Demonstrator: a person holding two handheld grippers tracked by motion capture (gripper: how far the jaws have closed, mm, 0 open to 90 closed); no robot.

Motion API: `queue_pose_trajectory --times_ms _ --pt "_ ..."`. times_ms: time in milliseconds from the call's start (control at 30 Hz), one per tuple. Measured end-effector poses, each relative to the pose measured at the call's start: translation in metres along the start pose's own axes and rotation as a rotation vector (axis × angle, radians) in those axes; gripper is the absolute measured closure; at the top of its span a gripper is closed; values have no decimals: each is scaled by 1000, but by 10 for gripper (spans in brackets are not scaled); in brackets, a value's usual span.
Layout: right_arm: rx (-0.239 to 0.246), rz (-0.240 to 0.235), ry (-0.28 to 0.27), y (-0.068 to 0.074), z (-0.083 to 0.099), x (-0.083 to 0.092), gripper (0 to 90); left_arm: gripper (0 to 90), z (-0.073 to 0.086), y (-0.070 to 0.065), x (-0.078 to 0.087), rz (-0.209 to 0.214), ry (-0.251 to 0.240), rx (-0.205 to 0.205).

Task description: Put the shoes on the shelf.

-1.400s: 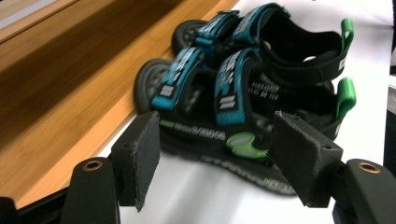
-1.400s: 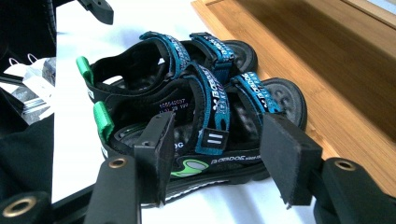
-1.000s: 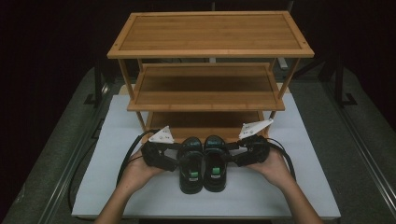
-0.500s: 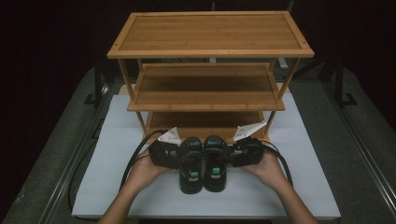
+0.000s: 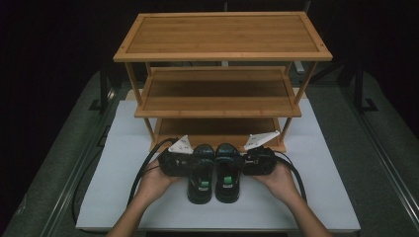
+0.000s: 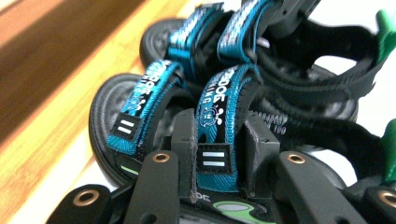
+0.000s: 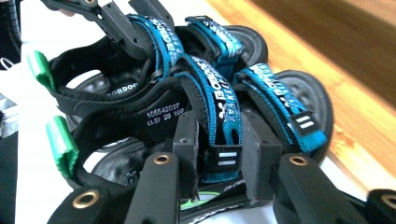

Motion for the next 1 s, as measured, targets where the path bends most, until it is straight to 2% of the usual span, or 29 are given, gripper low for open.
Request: queue_pose_trajectory --times_ms 67,233,433,767,1000 --pt "4 14 -10 0 -2 1 699 702 -4 1 2 -15 -13 0" --pt "2 29 -28 1 -7 5 703 704 -10 1 4 -19 -32 3" --pt "-7 54 -70 -4 -14 13 703 704 -20 7 3 -40 -65 14" --pt "-5 106 -125 -20 -32 14 703 704 -32 26 -1 -86 -103 39" --pt "-6 164 -167 -35 -39 11 704 705 -34 41 -12 -126 -145 78"
Point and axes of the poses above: each handheld gripper's, and its own axes: x roughly backward along the jaws, z roughly out of its underside, y roughly to its left, the point moved 6 cm from there along -x, roughly forward along the jaws, and after that the axes turned 10 degrees about -z, right-handed, at the moved point
